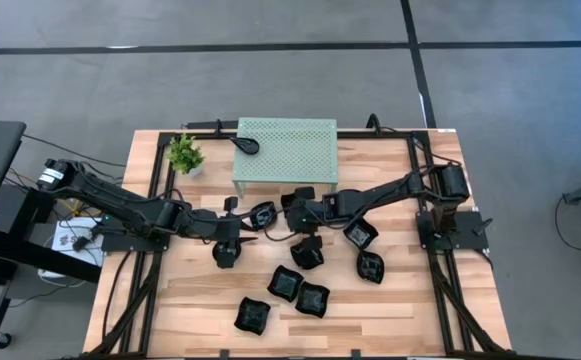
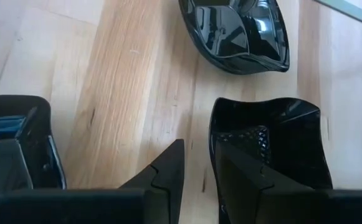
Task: Pick & Place Mini shaped plates
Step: Put the distorted square plate on the shelf
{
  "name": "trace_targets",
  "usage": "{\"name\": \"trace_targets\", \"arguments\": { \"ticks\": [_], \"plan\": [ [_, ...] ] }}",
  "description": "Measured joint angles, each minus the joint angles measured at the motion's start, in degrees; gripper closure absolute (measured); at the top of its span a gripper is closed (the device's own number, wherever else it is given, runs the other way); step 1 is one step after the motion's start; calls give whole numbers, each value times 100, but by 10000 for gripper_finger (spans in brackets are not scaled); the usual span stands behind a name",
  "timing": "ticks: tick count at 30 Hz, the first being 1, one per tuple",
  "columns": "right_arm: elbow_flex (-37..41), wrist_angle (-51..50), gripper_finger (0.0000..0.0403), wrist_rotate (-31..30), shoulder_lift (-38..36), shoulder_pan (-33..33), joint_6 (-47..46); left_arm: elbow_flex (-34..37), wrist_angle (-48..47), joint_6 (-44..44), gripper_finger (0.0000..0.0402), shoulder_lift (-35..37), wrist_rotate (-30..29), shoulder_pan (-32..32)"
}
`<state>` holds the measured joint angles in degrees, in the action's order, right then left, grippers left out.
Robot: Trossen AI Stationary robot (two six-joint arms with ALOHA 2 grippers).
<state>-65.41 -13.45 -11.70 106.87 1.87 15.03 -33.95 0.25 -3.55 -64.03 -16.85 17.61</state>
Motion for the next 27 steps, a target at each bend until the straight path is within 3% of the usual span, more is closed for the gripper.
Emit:
{"name": "trace_targets", "arguments": {
  "ticks": [9, 12, 16, 21, 27],
  "plan": [
    [4, 4, 319, -46, 419, -98, 175, -2, 24, 0, 316, 0, 1, 0],
    [-2, 107, 337, -98, 477, -87, 338, -2, 26, -2, 316, 0, -1, -2],
    [-2, 60, 391, -124, 483, -81, 358, -2, 26, -17, 316, 0, 1, -2],
    [-28, 2, 387, -125, 483, 15, 351, -2, 26, -20, 316, 0, 1, -2],
    [-771, -853, 398, -186, 485, 461, 297, -2, 26, -22, 316, 0, 1, -2]
  ]
}}
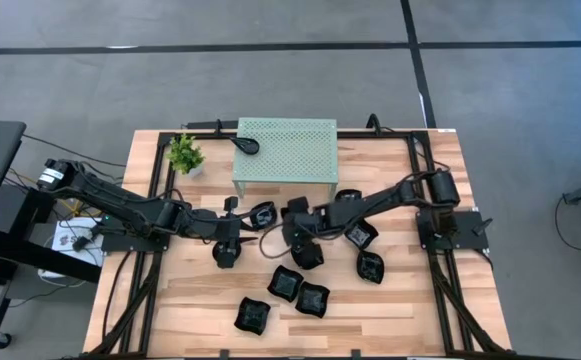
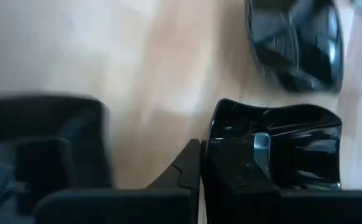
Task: Pick & Place Mini shaped plates
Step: Put the distorted square plate on the shelf
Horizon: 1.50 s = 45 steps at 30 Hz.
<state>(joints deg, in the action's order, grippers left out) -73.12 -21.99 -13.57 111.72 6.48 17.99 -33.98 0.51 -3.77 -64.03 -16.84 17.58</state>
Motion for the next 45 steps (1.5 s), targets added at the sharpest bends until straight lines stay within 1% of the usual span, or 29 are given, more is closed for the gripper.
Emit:
{"name": "trace_targets", "arguments": {
  "ticks": [2, 4, 7, 10, 14, 17, 19, 21, 23, 25, 27, 30, 34, 40, 45],
  "plan": [
    [-340, -356, 396, -159, 0, 169, -162, 0, 0, 2, 316, 0, 0, 0],
    [-715, -778, 397, -447, 0, 338, -374, 0, 0, 1, 316, 0, 0, 0],
    [-1241, -1497, 401, -983, 0, 533, -464, 0, 27, 0, 316, 0, -2, 0],
    [-1774, -2003, 398, -1557, -2, 590, -397, 0, 113, 0, 316, 0, -2, 0],
    [-2511, -2789, 399, -1820, -2, 486, -342, 0, 165, 0, 316, 0, -5, 17],
    [-2929, -2911, 401, -1815, -4, 241, -30, 0, 371, 0, 316, 0, -4, 74],
    [-3138, -2882, 399, -1752, -4, -4, 211, -2, 422, -2, 316, 0, -7, 127],
    [-3251, -2813, 399, -1539, -11, -326, 387, -2, 421, -2, 316, 0, -2, 169],
    [-3264, -2706, 401, -1035, -13, -685, 465, -2, 423, -2, 316, 0, -8, 202],
    [-3257, -2620, 401, -367, -7, -1064, 523, -2, 422, 0, 316, 0, -7, 203],
    [-3257, -2539, 401, 55, 5, -1378, 634, -2, 422, -22, 316, 0, -12, 201],
    [-3262, -2471, 400, 153, 77, -1738, 655, -2, 422, -32, 316, 0, -7, 199],
    [-3257, -2376, 400, 252, 82, -1996, 778, -2, 431, -46, 316, 0, -6, 199],
    [-3257, -2227, 400, 1072, 88, -2149, 941, -2, 451, -46, 316, 0, -4, 199],
    [-3246, -2230, 400, 1069, 222, -2201, 738, -2, 470, -45, 316, 0, -4, 199]
  ]
}}
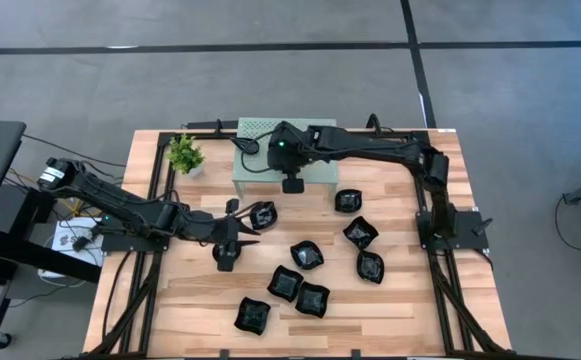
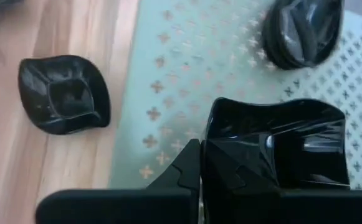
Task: Pick & Place Mini shaped plates
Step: Put the distorted square plate on the shelf
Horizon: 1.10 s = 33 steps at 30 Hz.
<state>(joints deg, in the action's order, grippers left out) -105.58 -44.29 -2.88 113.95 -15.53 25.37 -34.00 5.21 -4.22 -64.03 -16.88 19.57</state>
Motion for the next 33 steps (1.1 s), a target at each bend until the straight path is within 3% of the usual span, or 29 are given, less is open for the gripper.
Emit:
{"name": "trace_targets", "arguments": {
  "ticks": [6, 12, 25, 33],
  "plan": [
    [-11, 327, 400, -452, -37, -2, -279, 0, 13, 0, 316, 0, 0, 0],
    [-11, 261, 397, -460, -26, -70, -293, 0, 36, 2, 316, 0, -1, 0],
    [-11, 269, 335, -469, -26, -96, -296, 0, 42, 2, 316, 0, -1, 0],
    [-216, -148, 326, -511, -142, 233, -485, 0, 42, 2, 316, 0, -2, 0]
  ]
}}
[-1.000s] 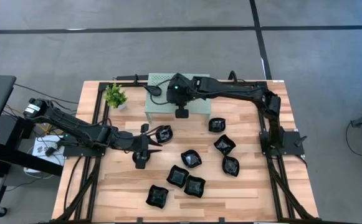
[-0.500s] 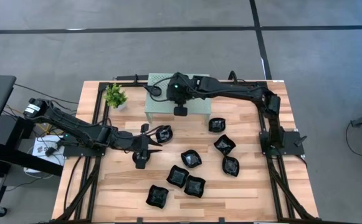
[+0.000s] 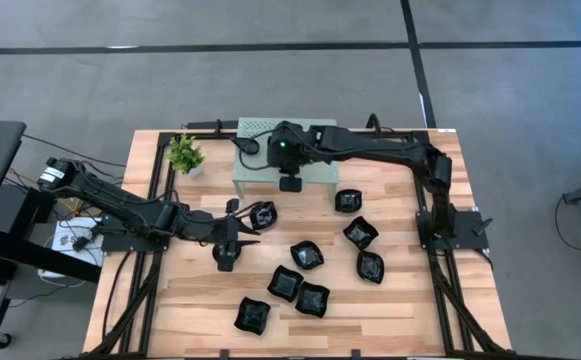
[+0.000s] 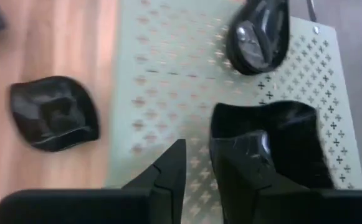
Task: Pick & Place Mini shaped plates
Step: Put the distorted square plate on the shelf, then stack the distorted square plate on top of the other distorted square plate on the shelf
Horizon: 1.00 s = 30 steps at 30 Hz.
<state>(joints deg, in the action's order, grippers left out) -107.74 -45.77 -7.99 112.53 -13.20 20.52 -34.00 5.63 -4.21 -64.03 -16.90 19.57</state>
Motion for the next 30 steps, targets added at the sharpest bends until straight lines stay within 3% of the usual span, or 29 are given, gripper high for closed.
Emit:
{"name": "trace_targets", "arguments": {
  "ticks": [9, 13, 16, 24, 30],
  "plan": [
    [-1247, -1918, 326, -44, -197, 1170, -185, 2, 1, 14, 316, 0, 4, 0],
    [-1504, -2581, 326, -432, -276, 1889, -797, 2, 26, 22, 316, 1, 87, 6],
    [-1422, -3071, 326, -389, -368, 2397, -1397, 2, 42, 22, 316, 0, 90, 35],
    [-349, -3620, 326, -749, -792, 3235, -2752, 2, 44, 22, 316, 1, 90, 222],
    [1816, -2391, 326, -760, -1987, 3380, -3694, 2, 46, 13, 316, 1, 92, 345]
  ]
}}
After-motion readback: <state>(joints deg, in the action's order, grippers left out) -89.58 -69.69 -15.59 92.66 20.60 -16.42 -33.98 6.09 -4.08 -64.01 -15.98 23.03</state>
